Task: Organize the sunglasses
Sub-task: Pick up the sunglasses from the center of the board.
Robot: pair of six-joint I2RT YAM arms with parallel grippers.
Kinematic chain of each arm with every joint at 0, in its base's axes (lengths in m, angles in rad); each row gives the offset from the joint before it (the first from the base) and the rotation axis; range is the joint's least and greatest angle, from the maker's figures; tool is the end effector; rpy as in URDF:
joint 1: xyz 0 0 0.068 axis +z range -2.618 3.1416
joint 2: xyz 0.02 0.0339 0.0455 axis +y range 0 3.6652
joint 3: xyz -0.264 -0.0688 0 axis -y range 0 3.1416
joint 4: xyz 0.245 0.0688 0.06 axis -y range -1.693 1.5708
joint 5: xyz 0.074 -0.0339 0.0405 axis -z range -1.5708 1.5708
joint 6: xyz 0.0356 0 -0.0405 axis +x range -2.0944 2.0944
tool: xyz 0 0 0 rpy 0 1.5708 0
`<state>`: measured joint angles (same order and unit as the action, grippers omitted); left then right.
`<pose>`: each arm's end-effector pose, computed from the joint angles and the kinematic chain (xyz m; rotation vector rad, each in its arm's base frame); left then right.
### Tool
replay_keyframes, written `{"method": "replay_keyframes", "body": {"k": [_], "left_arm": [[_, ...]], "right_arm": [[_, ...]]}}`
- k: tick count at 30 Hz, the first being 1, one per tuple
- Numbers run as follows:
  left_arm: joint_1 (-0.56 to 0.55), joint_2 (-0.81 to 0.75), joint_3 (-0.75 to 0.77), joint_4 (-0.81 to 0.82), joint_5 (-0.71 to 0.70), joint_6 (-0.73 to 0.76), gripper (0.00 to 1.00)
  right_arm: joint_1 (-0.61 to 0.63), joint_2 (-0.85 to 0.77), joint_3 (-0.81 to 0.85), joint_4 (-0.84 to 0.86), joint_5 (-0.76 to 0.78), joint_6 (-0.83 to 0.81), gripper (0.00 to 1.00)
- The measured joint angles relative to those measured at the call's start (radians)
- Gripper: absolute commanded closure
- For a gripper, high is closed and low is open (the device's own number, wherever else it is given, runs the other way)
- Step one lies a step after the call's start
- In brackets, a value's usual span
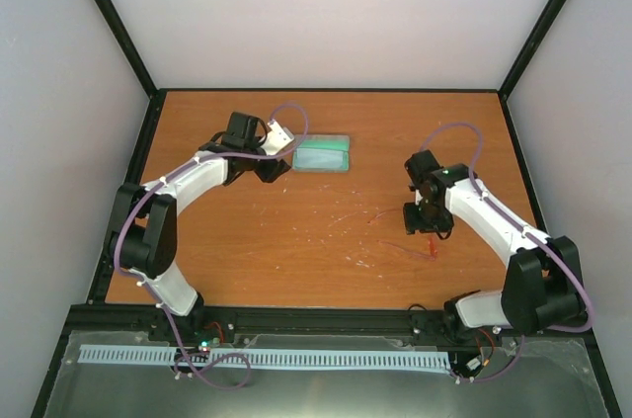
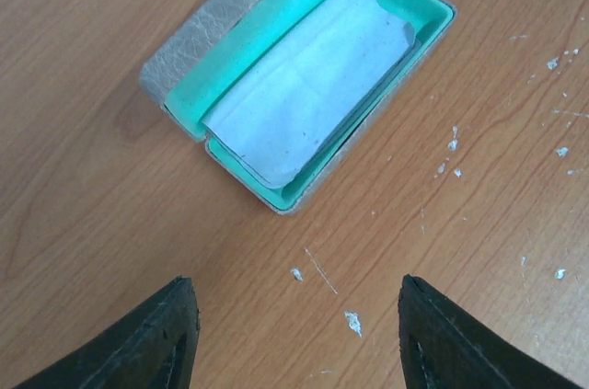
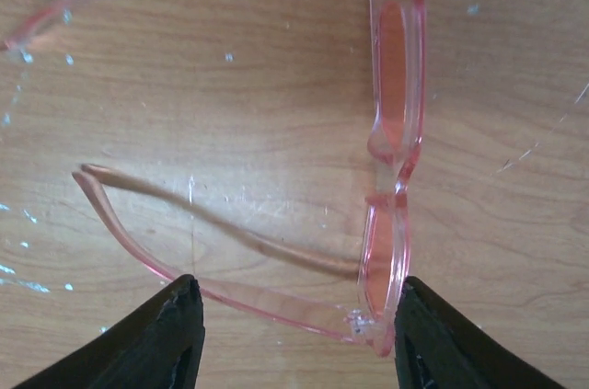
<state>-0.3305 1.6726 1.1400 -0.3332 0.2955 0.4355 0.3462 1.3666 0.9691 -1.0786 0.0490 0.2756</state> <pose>0.3356 -0.1261 0.2211 1.0216 2.1829 -0.3112 0.2131 0.0750 0.2234 -0.1036 3.0346 -0.0268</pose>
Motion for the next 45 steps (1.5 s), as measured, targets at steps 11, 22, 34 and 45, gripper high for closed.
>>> {"method": "replay_keyframes", "body": {"k": [11,22,34,45], "left_arm": [[0.003,-0.002,-0.022,0.026,-0.001,-0.011,0.39],[0.003,-0.001,-0.022,0.028,-0.011,-0.026,0.38],[0.003,0.045,-0.007,0.029,-0.015,-0.025,0.39],[0.003,0.077,0.042,0.029,-0.008,-0.025,0.4]], "right_arm": [[-0.058,0.11,-0.036,0.0,0.026,0.013,0.39],[-0.065,0.236,0.021,-0.003,0.083,0.034,0.67],[-0.066,0.335,0.074,-0.018,0.094,0.019,0.81],[-0.067,0.347,0.091,-0.065,0.05,0.014,0.97]]}}
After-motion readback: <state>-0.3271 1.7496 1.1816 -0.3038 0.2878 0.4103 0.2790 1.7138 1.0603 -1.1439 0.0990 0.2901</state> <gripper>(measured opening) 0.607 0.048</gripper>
